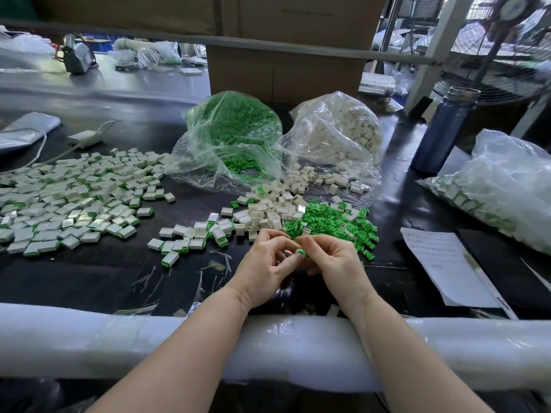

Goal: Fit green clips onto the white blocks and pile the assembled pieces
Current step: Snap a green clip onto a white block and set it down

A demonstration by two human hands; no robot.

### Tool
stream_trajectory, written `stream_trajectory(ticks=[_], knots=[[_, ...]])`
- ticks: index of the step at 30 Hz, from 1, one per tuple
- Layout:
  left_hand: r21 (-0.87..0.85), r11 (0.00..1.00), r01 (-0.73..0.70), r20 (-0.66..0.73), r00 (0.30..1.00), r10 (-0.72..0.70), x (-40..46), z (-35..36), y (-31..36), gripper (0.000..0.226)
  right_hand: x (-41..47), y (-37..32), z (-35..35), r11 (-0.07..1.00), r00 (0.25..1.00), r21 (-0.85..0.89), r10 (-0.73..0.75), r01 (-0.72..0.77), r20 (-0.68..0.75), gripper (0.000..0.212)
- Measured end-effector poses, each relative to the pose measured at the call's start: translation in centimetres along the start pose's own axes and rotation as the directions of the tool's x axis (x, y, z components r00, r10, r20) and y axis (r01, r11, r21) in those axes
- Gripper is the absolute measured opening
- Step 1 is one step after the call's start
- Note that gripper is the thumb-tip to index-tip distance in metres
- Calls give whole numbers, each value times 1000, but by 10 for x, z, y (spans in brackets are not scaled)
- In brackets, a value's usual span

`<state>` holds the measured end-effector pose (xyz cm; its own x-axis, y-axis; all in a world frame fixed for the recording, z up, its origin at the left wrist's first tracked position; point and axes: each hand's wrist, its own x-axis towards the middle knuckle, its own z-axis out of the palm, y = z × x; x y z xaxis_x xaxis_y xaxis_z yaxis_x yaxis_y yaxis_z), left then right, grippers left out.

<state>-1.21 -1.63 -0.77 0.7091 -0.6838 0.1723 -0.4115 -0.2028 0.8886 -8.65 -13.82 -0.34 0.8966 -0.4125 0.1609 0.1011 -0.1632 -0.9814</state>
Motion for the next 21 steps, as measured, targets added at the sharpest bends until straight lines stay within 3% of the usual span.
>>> stream_trajectory(ticks=[1, 9, 14, 18, 21], knots=[[11, 1000, 4, -11, 1000, -4, 0, 0, 0, 4, 0, 0, -1, 1000, 1000, 6, 4, -3, -26, 11], [35, 999, 14, -13, 1000, -13, -1, 0, 1, 14, 0, 0, -1, 988, 998, -151, -38, 29, -57, 21], [59, 998, 2, -34, 999, 0, 0, 1, 0, 14, 0, -1, -1, 981, 998, -193, -30, 18, -62, 13], [20, 999, 48, -141, 989, -44, 0, -1, -3, 8, -1, -3, -2, 979, 992, -203, -50, 26, -114, 12], [-20, 997, 77, -294, 952, -79, 1, -2, -4, 16, -2, -4, -3, 972, 990, -235, -50, 19, -129, 13]])
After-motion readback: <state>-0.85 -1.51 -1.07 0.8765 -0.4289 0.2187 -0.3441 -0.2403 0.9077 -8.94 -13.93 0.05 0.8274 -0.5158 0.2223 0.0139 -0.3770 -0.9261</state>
